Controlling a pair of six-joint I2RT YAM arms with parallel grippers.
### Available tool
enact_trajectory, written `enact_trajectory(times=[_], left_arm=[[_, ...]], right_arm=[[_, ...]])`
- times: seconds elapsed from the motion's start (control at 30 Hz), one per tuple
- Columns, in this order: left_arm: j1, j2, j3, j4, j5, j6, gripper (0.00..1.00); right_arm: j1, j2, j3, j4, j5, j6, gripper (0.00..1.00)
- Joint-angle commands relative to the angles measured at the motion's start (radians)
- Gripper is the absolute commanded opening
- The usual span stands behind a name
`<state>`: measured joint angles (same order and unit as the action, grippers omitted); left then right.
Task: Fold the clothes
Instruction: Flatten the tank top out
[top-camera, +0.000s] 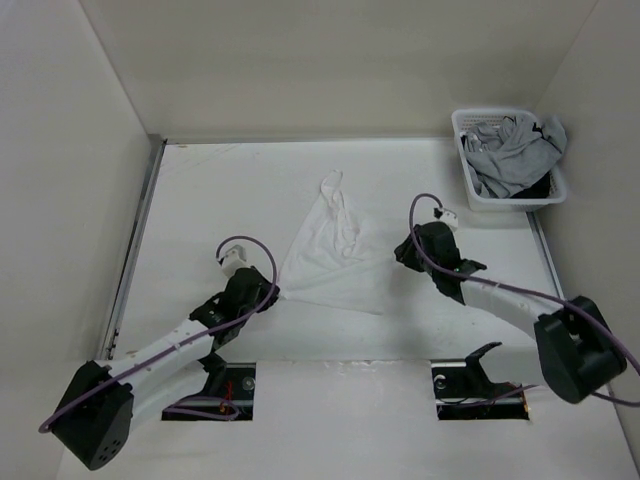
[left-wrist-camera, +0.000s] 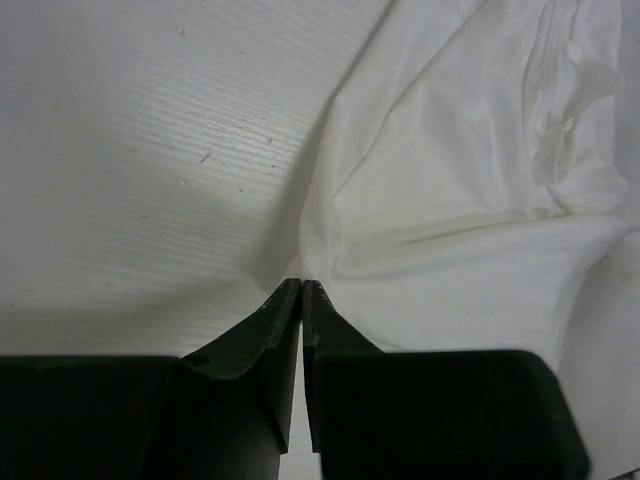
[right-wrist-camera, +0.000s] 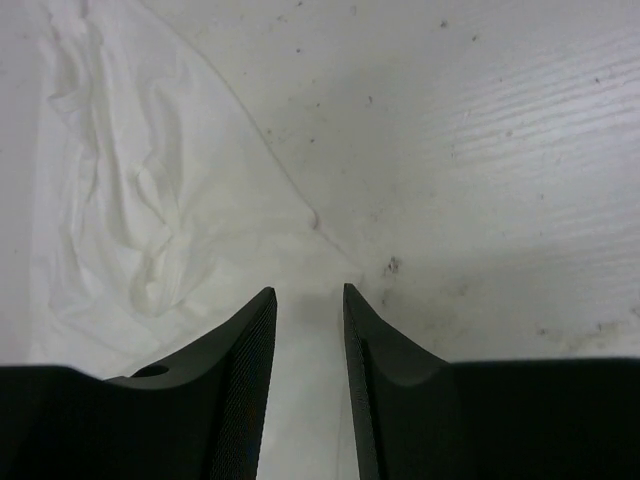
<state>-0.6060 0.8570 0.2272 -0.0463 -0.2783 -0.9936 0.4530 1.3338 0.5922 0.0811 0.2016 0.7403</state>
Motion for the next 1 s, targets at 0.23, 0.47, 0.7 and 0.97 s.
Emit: enact_trajectory(times=[0.23, 0.47, 0.7, 0.97], left_arm=[[0.002, 0.060, 0.004, 0.146, 0.010, -0.016, 0.05], [0.004, 0.039, -0.003, 0.146, 0.011, -0.016, 0.05], [0.004, 0.033, -0.009, 0.141, 0.010, -0.016, 0.05], [0.002, 0.036, -0.003, 0.141, 0.008, -0.016, 0.05]], right_arm=[[0.356, -0.317, -0.203, -0.266, 0.050, 0.283, 0.34], [0.382, -0.306, -0.235, -0.225, 0.025, 0.318, 0.35], [0.381, -0.262, -0.282, -0.107, -0.017, 0.333, 0.33], [0.370, -0.217, -0.305, -0.032, -0.033, 0.352, 0.11]])
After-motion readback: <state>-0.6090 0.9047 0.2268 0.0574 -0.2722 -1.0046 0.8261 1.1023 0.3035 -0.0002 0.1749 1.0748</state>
